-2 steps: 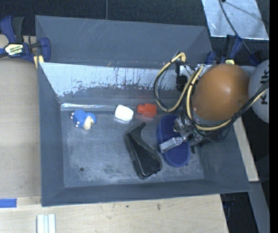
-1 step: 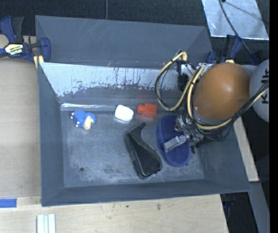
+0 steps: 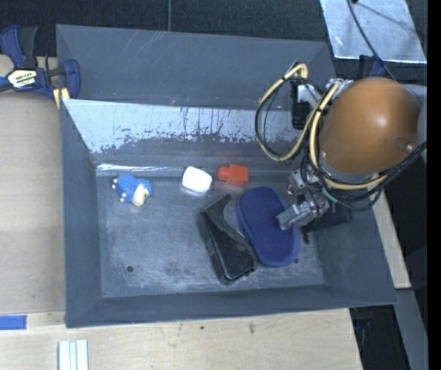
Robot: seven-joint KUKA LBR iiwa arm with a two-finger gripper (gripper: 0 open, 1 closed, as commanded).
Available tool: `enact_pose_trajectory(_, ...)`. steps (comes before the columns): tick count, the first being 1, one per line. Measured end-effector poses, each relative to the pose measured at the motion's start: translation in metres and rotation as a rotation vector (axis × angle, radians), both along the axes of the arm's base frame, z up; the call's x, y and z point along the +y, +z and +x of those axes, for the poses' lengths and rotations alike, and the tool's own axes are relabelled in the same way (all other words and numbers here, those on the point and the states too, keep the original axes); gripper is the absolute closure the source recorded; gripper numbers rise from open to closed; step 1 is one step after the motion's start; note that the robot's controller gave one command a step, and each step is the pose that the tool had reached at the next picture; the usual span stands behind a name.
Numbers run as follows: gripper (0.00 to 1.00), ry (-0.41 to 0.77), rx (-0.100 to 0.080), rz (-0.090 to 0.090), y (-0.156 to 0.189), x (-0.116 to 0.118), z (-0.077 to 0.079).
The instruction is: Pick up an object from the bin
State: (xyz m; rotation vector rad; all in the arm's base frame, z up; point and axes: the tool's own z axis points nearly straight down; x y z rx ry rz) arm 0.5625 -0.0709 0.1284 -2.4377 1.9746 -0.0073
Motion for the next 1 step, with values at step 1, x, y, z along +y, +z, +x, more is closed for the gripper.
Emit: enact_pose_trajectory(1, 1.0, -0.002, -0.001, 0.0, 0.0593, 0.0003, 0.0019)
